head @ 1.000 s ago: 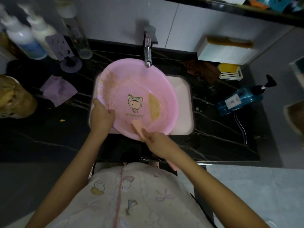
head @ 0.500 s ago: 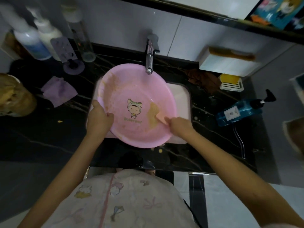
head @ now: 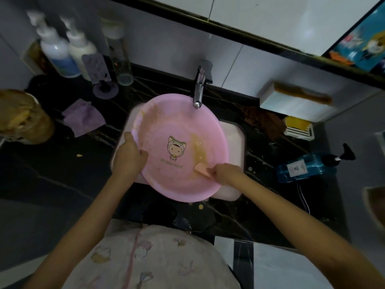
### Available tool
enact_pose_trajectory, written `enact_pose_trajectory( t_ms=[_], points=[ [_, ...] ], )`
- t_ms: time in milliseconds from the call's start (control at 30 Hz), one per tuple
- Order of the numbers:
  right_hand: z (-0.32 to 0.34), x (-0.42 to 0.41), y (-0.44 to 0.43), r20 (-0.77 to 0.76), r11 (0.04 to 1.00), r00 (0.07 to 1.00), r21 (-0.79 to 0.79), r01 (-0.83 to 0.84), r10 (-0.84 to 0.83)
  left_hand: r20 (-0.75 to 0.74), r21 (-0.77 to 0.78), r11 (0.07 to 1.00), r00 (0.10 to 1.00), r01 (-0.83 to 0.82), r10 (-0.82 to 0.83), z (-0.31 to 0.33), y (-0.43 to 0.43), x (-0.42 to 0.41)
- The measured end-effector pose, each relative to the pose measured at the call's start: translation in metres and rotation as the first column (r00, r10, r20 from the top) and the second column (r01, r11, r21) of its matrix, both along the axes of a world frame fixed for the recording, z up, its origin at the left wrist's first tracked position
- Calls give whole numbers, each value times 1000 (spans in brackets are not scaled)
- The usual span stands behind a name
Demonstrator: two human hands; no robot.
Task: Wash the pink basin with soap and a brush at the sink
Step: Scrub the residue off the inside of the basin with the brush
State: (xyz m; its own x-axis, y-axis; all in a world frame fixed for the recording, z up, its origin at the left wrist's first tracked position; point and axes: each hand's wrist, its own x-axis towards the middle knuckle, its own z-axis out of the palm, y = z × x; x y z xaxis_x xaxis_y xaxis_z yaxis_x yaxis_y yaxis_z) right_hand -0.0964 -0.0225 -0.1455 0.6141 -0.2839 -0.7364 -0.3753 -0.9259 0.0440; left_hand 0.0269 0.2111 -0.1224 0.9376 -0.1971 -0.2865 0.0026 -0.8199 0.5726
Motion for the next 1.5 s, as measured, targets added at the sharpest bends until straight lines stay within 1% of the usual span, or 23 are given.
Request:
enact_pose_trajectory(
  t_ms=[67,167,200,267,333,400,467,533,600,700,800,867,933,967,1000,1067,1100,1133,1200,1267,1367,1433,1500],
  points=[
    [3,19,-14,89,990,995,-136,-36,48,-4,-7,1000,1000,3,-3,1,0,-1],
    [1,35,-27,202,976,977,-215,-19,64,-12,-11,1000,1000,3,-3,1,0,0],
    [-2,35,-25,196,970,977,-240,-31,80,-19,-12,1000,1000,2,-2,0,0,0],
    [-7,28,-13,106,965,990,-253,-67,97,-26,-13,1000,1000,-2,2,-1,2,2],
    [-7,15,5,-22,979,997,-191,-76,74,-26,-11,1000,1000,-3,3,-3,3,3],
    [-1,1,21,-121,995,989,-46,-88,82,-30,-7,1000,1000,-3,2,-3,3,4],
    [7,-5,30,-167,995,984,83,-55,69,-39,-10,1000,999,-9,8,-3,2,3],
    [8,1,28,-182,993,983,116,-16,37,-37,-21,1000,999,-13,12,-2,1,2],
    [5,12,14,-148,999,989,40,-26,31,-33,-43,999,999,2,-3,-1,0,2],
    [-6,35,-12,78,993,997,-114,22,-13,-34,-101,995,999,24,-27,-2,4,3],
    [-12,57,-17,228,985,974,-172,33,7,-50,-144,989,998,37,-44,-3,6,4],
    [-12,61,-9,223,976,974,-216,22,28,-59,-158,987,998,28,-38,-4,7,4],
    [-13,48,-1,149,957,987,-289,-19,65,-57,-171,985,998,13,-23,-4,10,3],
    [-12,38,0,84,959,995,-283,-30,56,-58,-179,984,998,13,-23,-4,9,2],
    [-9,28,1,30,974,999,-227,-8,15,-63,-187,982,998,13,-25,-4,9,2],
    [2,16,0,-88,993,989,-37,112,-115,-60,-196,980,998,15,-27,-4,8,4],
    [7,16,0,-149,985,977,53,163,-153,-54,-198,980,998,17,-29,-4,9,4],
    [10,20,-2,-166,977,971,101,188,-170,-55,-200,980,998,19,-31,-4,9,4],
    [16,33,-9,-112,992,987,44,121,-116,-54,-202,979,998,31,-43,-4,9,5],
    [14,51,-21,58,994,996,-73,77,-73,-65,-174,983,995,59,-71,-5,9,6],
    [20,84,-25,294,991,956,-115,64,-28,-92,-113,991,992,71,-82,-6,8,6],
    [19,105,-22,346,974,930,-220,-51,127,-95,-102,993,993,66,-76,-8,9,7],
    [20,115,-20,366,914,867,-346,-210,338,-94,-118,992,994,44,-55,-9,10,6]
  ],
)
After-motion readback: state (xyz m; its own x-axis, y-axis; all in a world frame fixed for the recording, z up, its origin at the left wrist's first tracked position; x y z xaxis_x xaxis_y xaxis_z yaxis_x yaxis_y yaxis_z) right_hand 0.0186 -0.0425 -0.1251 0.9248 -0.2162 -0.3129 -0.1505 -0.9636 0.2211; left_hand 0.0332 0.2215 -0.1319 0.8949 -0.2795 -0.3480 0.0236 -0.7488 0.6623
